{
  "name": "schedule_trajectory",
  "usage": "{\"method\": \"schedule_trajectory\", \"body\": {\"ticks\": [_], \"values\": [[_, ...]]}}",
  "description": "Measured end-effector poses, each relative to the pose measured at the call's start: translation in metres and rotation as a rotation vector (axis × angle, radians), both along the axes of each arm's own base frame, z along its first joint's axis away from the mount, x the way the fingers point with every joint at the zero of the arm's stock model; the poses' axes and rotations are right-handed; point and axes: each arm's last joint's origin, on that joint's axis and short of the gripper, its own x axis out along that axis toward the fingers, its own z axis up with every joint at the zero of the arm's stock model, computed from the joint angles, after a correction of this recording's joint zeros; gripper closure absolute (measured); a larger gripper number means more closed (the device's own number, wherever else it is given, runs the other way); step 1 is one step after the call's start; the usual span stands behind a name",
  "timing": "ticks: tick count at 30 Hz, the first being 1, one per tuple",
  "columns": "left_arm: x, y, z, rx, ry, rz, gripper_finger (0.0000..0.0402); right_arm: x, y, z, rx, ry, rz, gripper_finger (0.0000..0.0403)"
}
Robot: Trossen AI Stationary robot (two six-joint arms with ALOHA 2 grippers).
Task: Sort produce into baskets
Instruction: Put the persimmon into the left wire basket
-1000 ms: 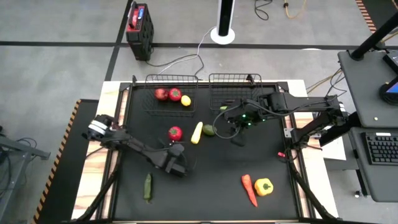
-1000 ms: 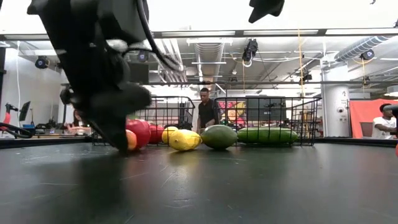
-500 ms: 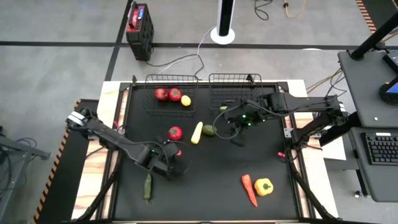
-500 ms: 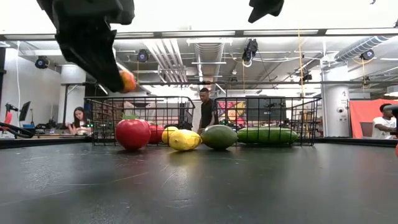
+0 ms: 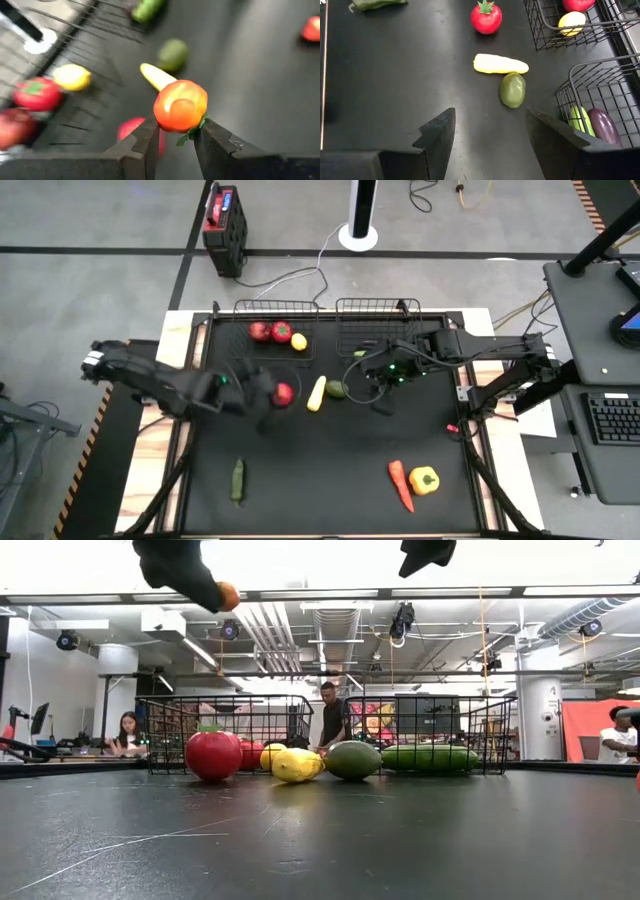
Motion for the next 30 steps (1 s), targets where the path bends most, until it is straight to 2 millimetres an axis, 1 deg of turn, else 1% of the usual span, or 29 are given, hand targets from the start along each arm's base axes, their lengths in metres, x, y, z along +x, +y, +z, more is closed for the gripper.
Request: {"method": "schedule_trajectory", "body": {"ticks": [4, 6, 8, 10, 14, 19, 21, 24, 30], "values": [[-0.008, 0.042, 0.019, 0.048, 0.021, 0.075, 0.031, 0.0, 0.0, -0.001, -0.001, 0.001, -0.001, 0.017], [-0.011, 0.066, 0.025, 0.04, 0.053, 0.102, 0.031, 0.0, 0.0, -0.001, -0.001, 0.002, -0.002, 0.017], [-0.015, 0.091, 0.027, 0.009, 0.09, 0.118, 0.031, 0.0, 0.0, -0.002, -0.001, 0.002, -0.002, 0.017], [-0.018, 0.117, 0.025, -0.027, 0.137, 0.118, 0.031, 0.001, 0.0, -0.003, -0.001, 0.004, -0.003, 0.017], [-0.029, 0.163, 0.013, -0.116, 0.237, 0.103, 0.031, 0.001, 0.0, -0.004, 0.003, 0.008, -0.009, 0.017], [-0.044, 0.21, -0.007, -0.198, 0.343, 0.187, 0.031, 0.001, 0.0, -0.007, 0.005, 0.018, -0.013, 0.017], [-0.047, 0.222, -0.015, -0.213, 0.389, 0.195, 0.031, 0.001, 0.0, -0.01, 0.004, 0.025, -0.013, 0.017], [-0.046, 0.235, -0.027, -0.221, 0.449, 0.166, 0.031, 0.002, 0.0, -0.015, 0.003, 0.029, -0.014, 0.017], [-0.038, 0.245, -0.047, -0.245, 0.525, 0.148, 0.0304, 0.002, 0.0, -0.02, 0.011, 0.041, -0.025, 0.017]]}}
